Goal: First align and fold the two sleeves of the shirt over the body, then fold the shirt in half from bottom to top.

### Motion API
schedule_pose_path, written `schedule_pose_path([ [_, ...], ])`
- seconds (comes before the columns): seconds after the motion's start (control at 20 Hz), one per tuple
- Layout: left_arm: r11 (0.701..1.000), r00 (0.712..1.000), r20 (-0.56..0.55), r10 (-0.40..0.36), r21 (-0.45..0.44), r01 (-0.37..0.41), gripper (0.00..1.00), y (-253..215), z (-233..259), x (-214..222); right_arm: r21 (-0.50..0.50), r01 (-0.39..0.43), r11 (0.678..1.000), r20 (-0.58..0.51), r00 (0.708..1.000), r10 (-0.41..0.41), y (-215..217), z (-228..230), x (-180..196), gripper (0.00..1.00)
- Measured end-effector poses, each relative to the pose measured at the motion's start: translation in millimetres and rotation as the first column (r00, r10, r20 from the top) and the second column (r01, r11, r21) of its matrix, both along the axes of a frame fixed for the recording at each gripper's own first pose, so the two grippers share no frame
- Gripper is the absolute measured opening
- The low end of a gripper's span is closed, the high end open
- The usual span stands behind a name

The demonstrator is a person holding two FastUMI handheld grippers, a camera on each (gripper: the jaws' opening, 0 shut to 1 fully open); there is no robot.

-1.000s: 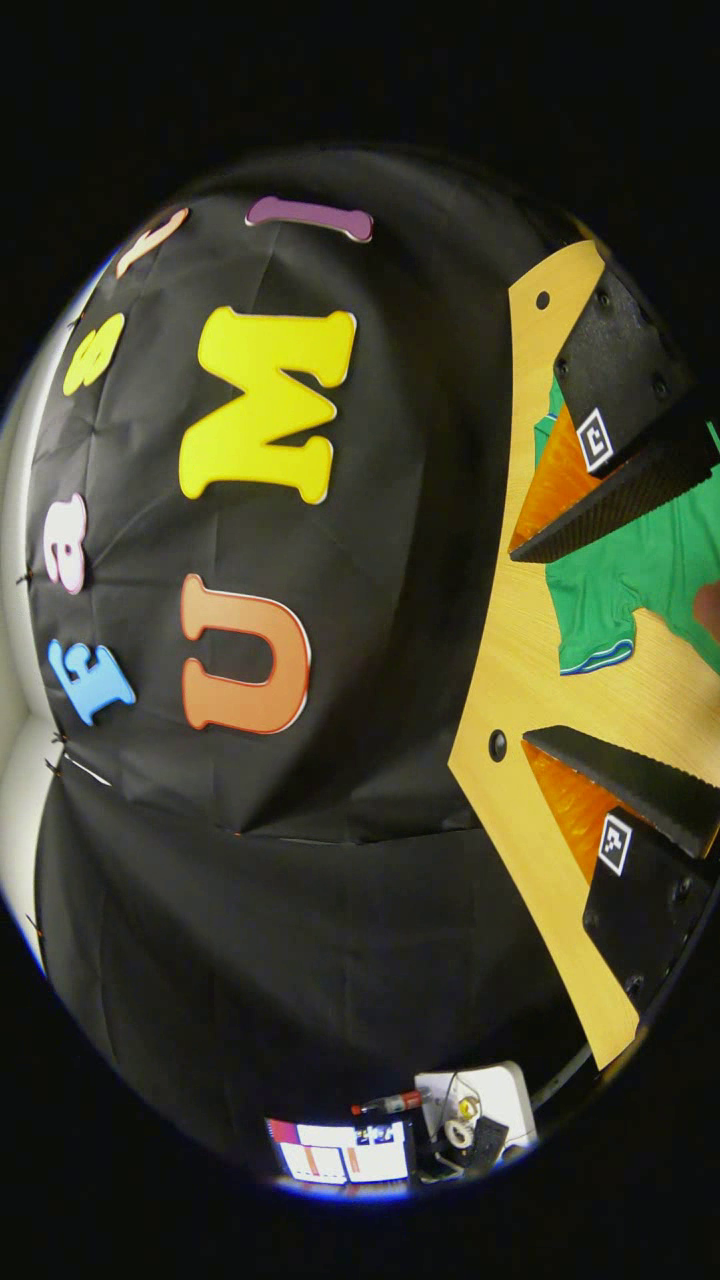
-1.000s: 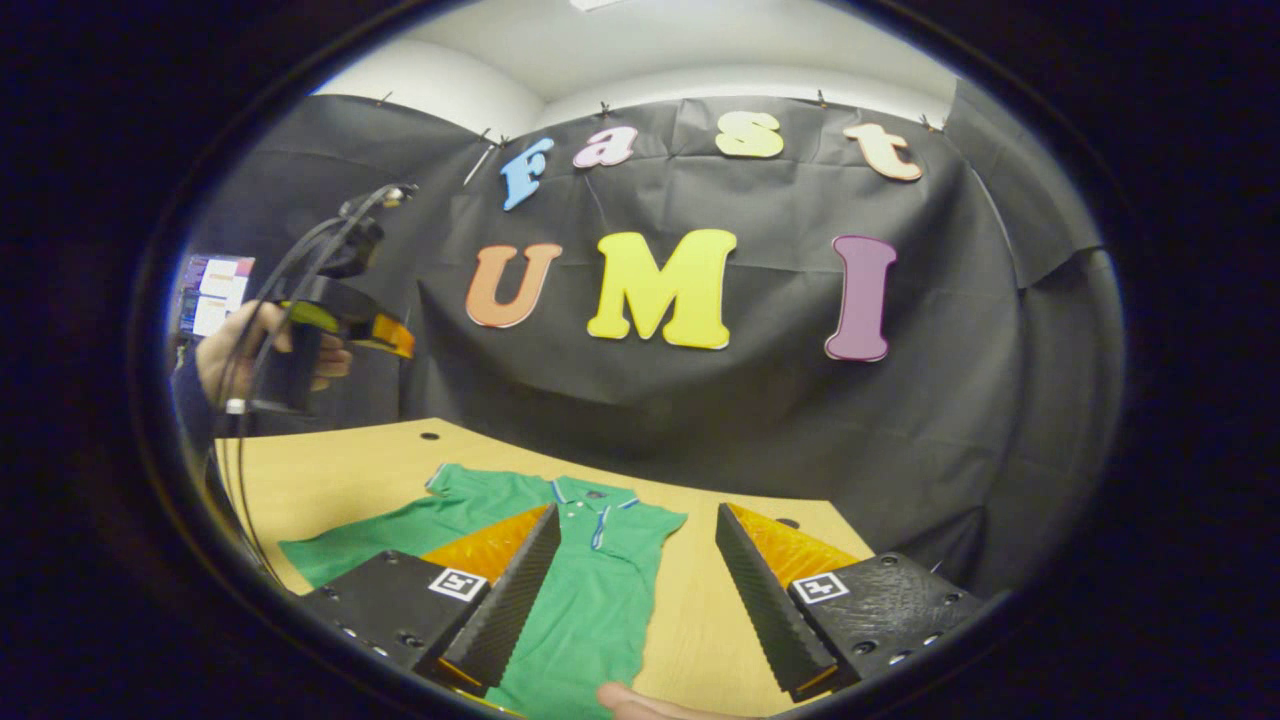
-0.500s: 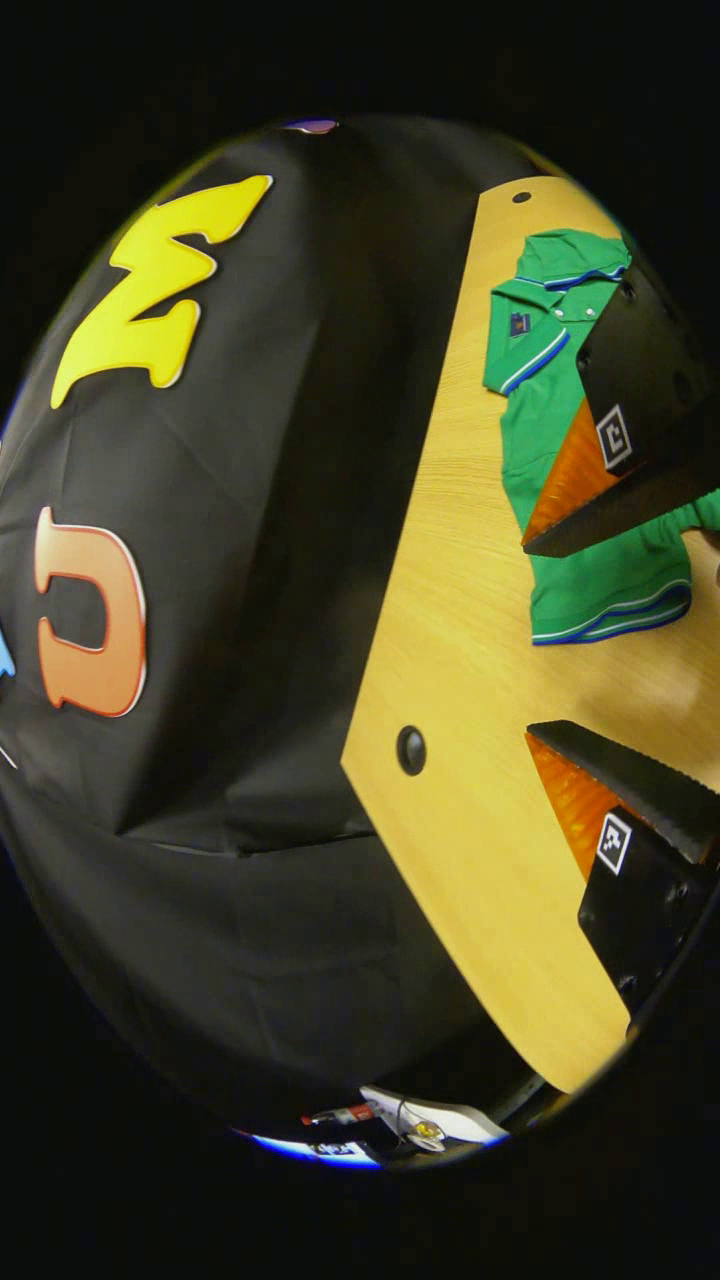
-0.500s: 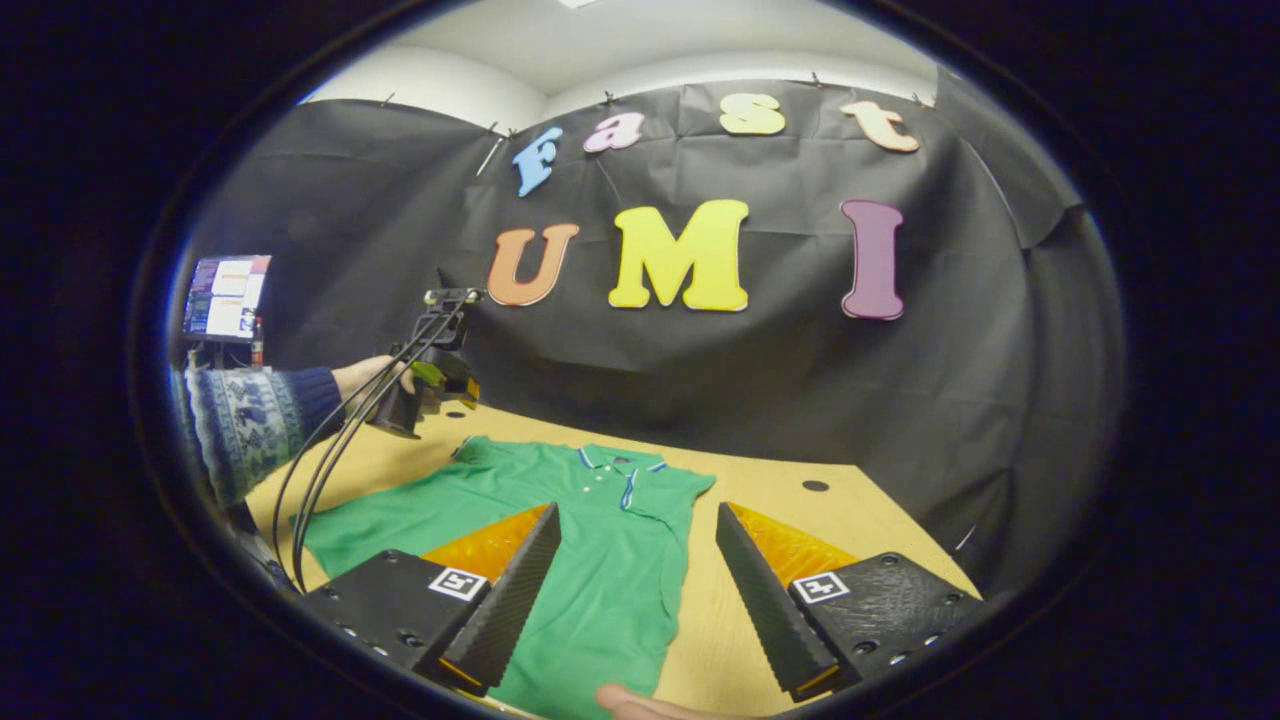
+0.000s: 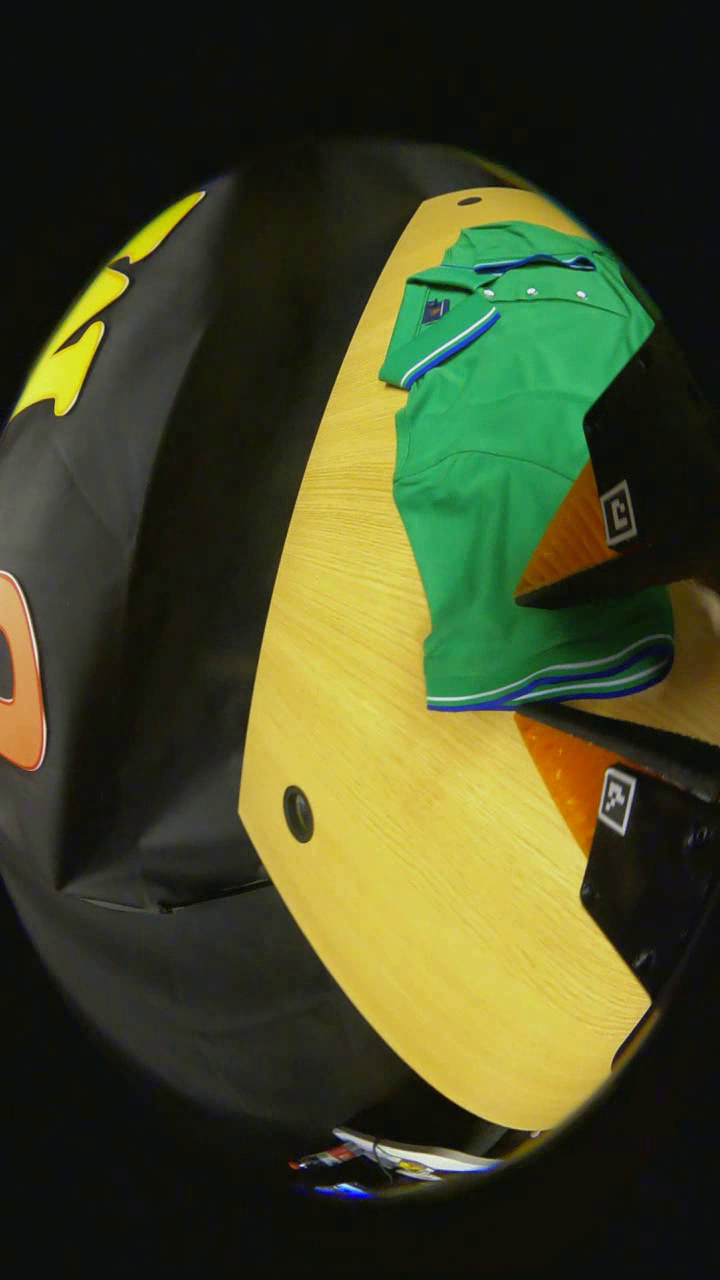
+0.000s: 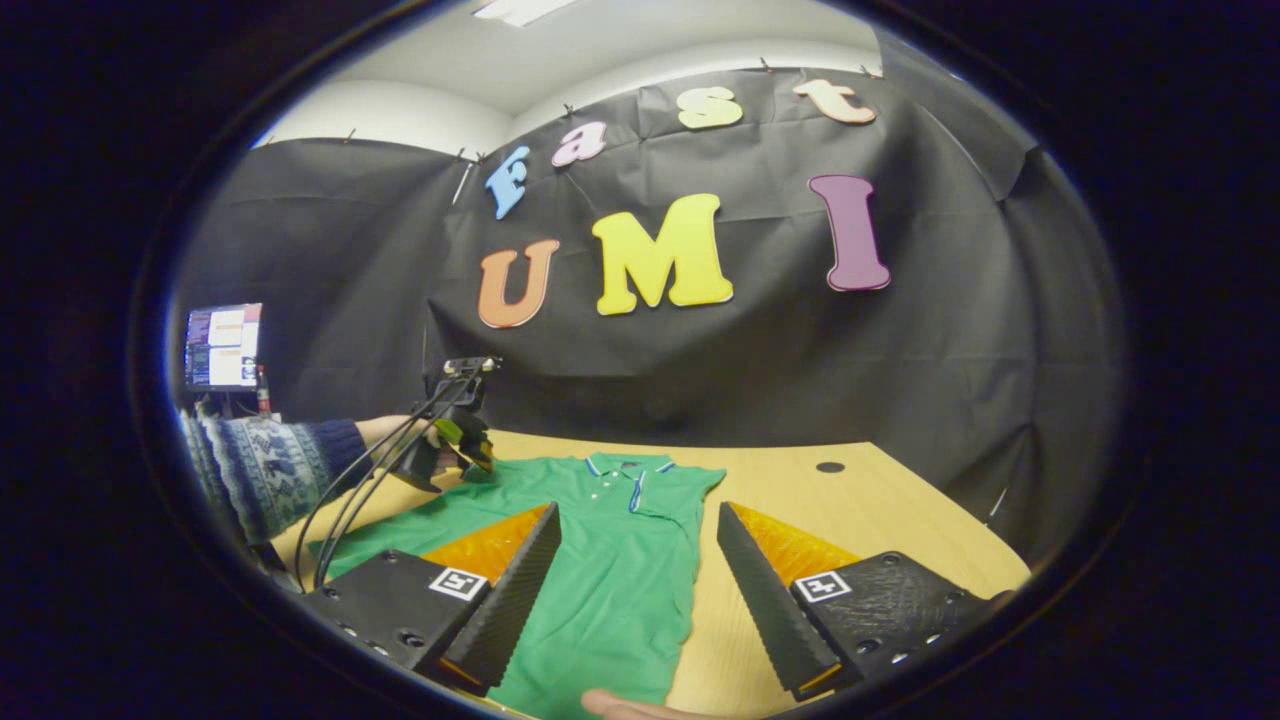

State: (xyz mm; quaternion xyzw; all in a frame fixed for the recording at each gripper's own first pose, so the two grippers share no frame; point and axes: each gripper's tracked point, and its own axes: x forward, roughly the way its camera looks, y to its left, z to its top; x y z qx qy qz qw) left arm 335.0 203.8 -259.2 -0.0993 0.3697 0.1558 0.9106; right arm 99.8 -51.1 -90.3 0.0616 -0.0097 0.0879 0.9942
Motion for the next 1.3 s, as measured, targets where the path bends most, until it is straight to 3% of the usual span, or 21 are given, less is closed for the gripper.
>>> schedule_pose_path([
  [0.05,1.000,1.000,-0.007,-0.010,-0.009,0.010,0.59,-3,-1,1,0.013,0.000,1.000,0.008,1.000,0.000,-1,1,-2,0.96],
  [0.1,1.000,1.000,-0.014,-0.010,0.000,0.010,0.33,-1,-1,1,0.023,0.000,1.000,0.014,1.000,-0.001,-2,3,-3,0.96],
  [0.2,1.000,1.000,-0.010,-0.008,-0.004,0.008,0.12,-2,-1,4,0.033,0.004,0.999,0.015,1.000,-0.005,-5,0,-2,0.95],
  [0.4,0.998,1.000,0.014,-0.020,0.063,0.019,0.06,-7,25,9,0.039,0.016,0.999,-0.004,1.000,-0.016,-12,-6,0,0.95],
  [0.5,0.993,0.998,0.039,-0.050,0.107,0.046,0.06,-18,44,17,0.046,0.025,0.999,-0.008,1.000,-0.025,-16,-6,2,0.92],
  [0.6,0.985,0.995,0.041,-0.093,0.149,0.086,0.06,-35,57,22,0.055,0.032,0.998,-0.015,0.999,-0.031,-18,-7,3,0.95],
  [0.65,0.980,0.994,0.041,-0.106,0.176,0.097,0.06,-43,64,24,0.055,0.033,0.998,-0.016,0.999,-0.032,-18,-7,2,0.92],
  [0.7,0.974,0.991,0.048,-0.128,0.192,0.117,0.06,-55,70,28,0.054,0.037,0.998,-0.015,0.999,-0.036,-19,-5,2,0.96],
  [0.75,0.971,0.986,0.056,-0.158,0.192,0.145,0.06,-71,74,32,0.049,0.046,0.998,-0.015,0.999,-0.046,-21,-5,1,0.91],
  [0.85,0.964,0.978,0.072,-0.198,0.197,0.180,0.07,-97,83,37,0.038,0.058,0.998,-0.016,0.998,-0.057,-22,-4,-1,0.91],
  [0.9,0.964,0.971,0.095,-0.220,0.175,0.201,0.11,-114,94,37,0.031,0.062,0.998,-0.021,0.998,-0.061,-23,-4,-2,0.96],
  [0.95,0.965,0.962,0.141,-0.236,0.153,0.214,0.16,-129,107,39,0.023,0.066,0.998,-0.026,0.998,-0.066,-23,-5,-4,0.91],
  [1.05,0.964,0.939,0.232,-0.255,0.133,0.229,1.00,-151,132,44,0.010,0.077,0.997,-0.025,0.997,-0.077,-23,-2,-9,0.91],
  [1.15,0.963,0.921,0.287,-0.262,0.147,0.228,1.00,-157,154,40,-0.004,0.087,0.996,-0.015,0.996,-0.087,-22,4,-15,0.96],
  [1.2,0.962,0.914,0.308,-0.266,0.145,0.231,1.00,-163,165,35,-0.008,0.088,0.996,-0.009,0.996,-0.088,-19,7,-19,0.91],
  [1.3,0.961,0.903,0.333,-0.271,0.153,0.231,1.00,-164,193,15,-0.010,0.078,0.997,-0.004,0.997,-0.078,-11,13,-25,0.95],
])
